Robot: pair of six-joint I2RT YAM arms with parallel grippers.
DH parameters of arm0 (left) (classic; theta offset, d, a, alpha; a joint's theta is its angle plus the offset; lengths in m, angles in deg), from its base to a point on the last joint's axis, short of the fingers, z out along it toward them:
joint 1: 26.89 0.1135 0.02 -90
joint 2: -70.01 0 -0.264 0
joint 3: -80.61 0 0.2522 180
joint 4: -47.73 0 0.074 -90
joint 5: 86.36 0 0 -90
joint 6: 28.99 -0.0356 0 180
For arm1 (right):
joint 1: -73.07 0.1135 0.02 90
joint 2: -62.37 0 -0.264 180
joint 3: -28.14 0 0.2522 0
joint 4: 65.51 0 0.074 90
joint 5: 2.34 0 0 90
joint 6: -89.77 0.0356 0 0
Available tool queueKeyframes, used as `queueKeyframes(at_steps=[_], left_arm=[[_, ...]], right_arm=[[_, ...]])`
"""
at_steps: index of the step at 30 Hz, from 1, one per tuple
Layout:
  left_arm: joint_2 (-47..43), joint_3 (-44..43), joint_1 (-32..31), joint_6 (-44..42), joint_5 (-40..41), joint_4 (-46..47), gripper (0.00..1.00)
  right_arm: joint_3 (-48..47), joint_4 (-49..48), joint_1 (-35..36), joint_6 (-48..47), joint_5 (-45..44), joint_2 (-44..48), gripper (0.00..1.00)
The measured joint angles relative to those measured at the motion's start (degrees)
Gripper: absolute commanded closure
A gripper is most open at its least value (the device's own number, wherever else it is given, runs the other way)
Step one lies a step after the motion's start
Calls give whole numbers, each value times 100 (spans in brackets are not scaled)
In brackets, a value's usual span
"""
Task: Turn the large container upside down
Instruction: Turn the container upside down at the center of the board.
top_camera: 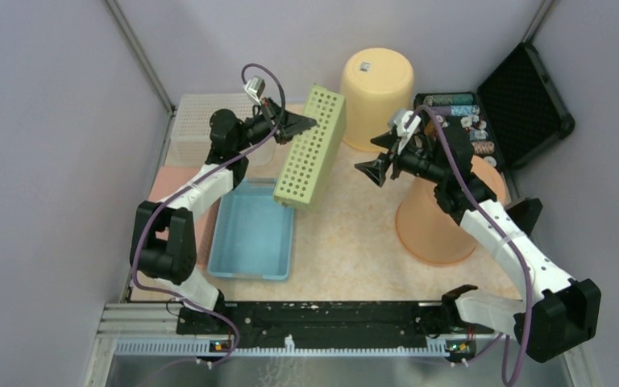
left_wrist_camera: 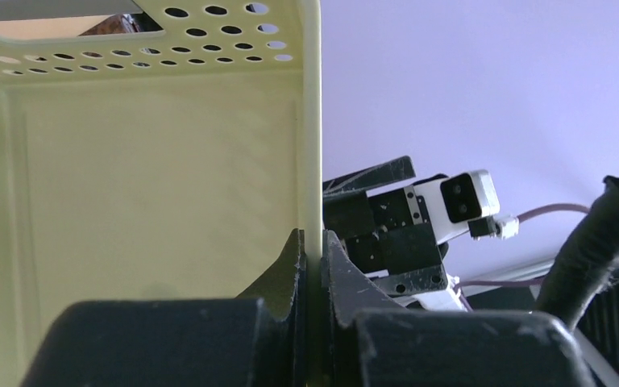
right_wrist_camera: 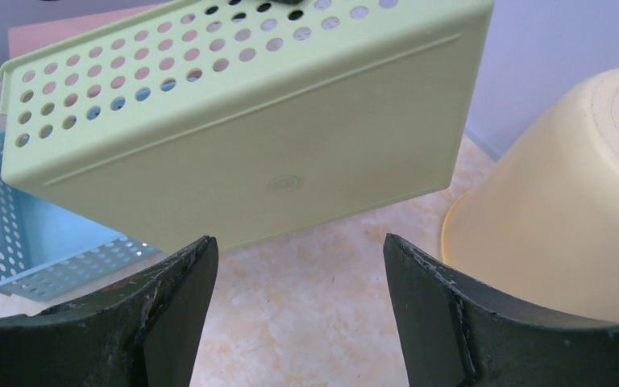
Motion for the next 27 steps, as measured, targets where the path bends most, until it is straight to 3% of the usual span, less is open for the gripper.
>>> queueKeyframes(at_steps=[11,27], left_arm=[[688,-227,-280,868,153,466,100],[988,-417,-487,1467,146,1233,100]], right_arm=[[94,-127,0,-4,-4,4,25],[170,-131,2,-7,-20,0,25]])
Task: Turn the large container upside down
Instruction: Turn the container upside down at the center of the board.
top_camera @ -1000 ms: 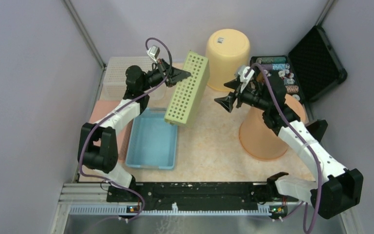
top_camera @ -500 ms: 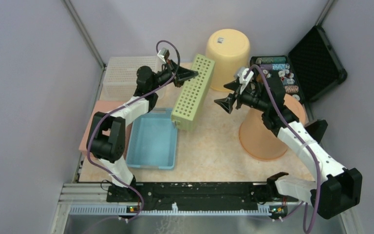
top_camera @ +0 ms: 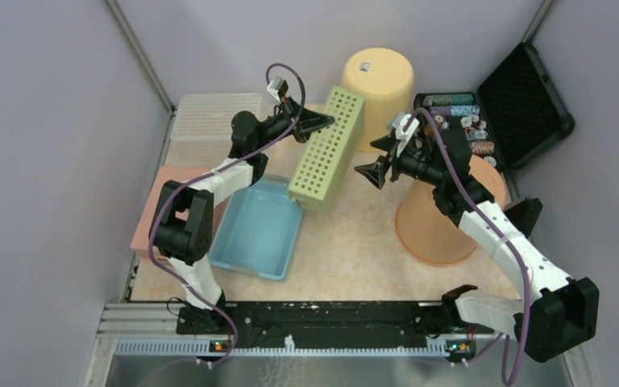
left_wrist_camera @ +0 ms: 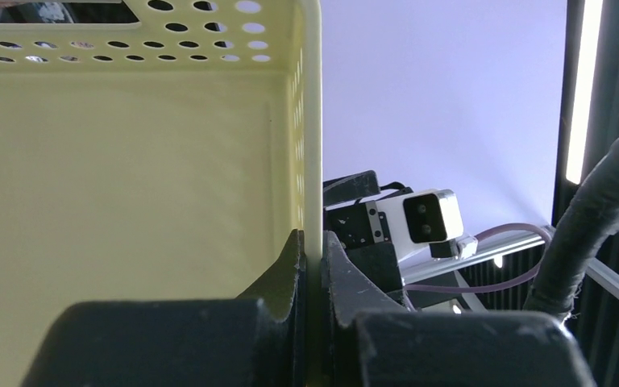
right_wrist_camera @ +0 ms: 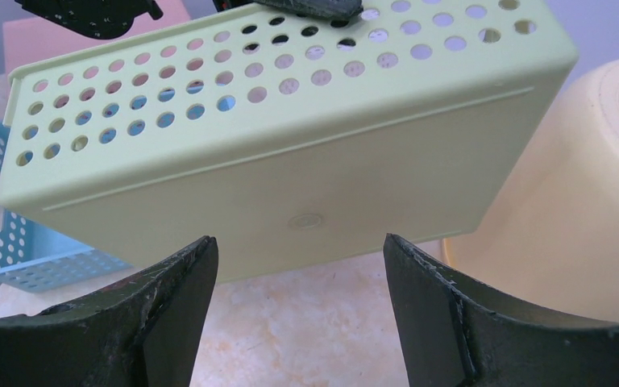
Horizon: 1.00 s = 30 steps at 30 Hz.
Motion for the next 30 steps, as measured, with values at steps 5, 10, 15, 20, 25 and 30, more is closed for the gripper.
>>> queueKeyframes(at_steps=[5,10,15,20,25,30], left_arm=[[20,-205,-28,120,-48,138,100],[20,-468,-44,197,-111,282,100],[13,-466,-79,192,-131,354,100],[-72,-87,-205,103,-129,352,100],[-70,90,-398,-4,-131,262,100],[-33,98,-568,-98,-129,267,100]], right_arm=[[24,4,-2,-15,-2,-4,25],[24,4,-2,-33,-2,-4,25],[24,7,-2,-33,-2,0,25],[24,31,-33,-35,-4,57,25],[24,46,-120,-35,-4,256,25],[24,46,-153,-35,-7,319,24]])
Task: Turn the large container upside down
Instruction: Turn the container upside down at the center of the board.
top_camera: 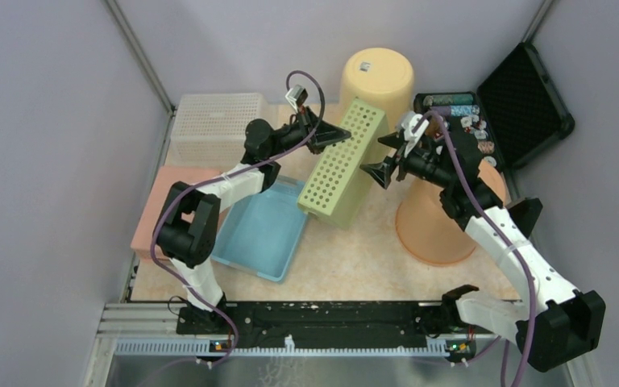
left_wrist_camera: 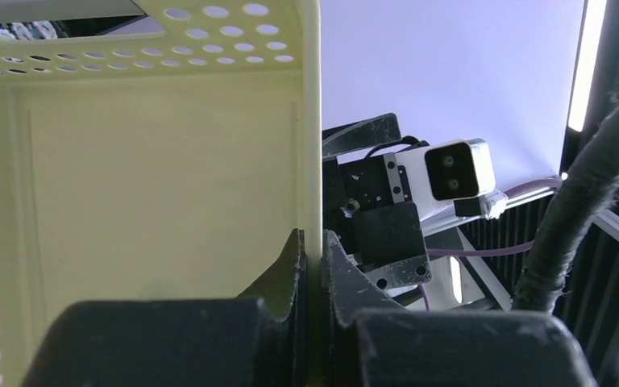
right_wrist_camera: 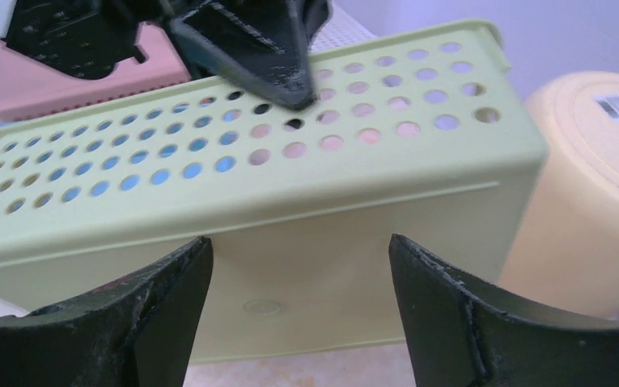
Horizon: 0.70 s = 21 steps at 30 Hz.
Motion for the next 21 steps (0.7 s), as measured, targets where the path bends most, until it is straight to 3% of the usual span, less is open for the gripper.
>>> queueKeyframes(at_steps=[21], left_arm=[[879,133,-133,-485,4,-52,98]], right_arm=[[2,133,-28,-684,-74,-15,24]])
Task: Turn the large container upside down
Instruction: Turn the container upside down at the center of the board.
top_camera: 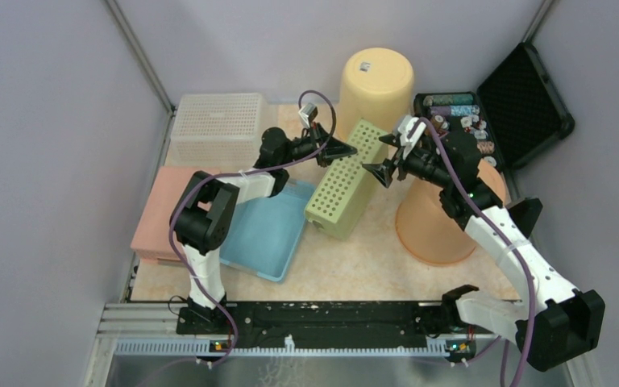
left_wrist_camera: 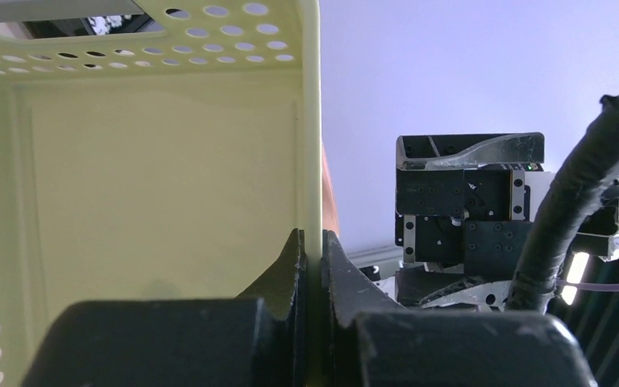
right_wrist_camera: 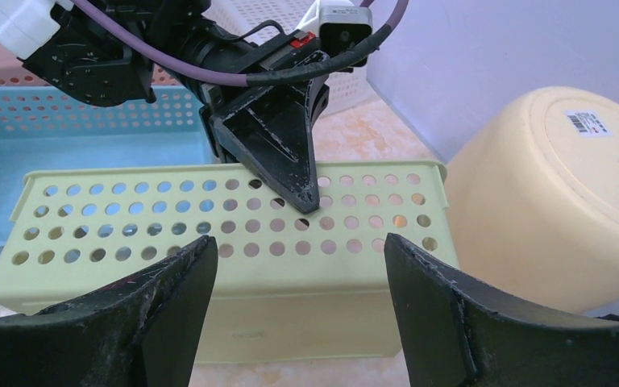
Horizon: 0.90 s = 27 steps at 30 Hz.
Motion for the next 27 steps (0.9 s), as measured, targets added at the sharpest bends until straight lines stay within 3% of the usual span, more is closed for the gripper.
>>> queueKeyframes(at_steps=[15,27], left_arm=[[-2,223,535,-531,39,-470,87],[-59,323,1051,-857,-4,-802,86]], right_arm=[[0,2,0,-70,66,7,24],[9,11,0,-70,107,81,24]])
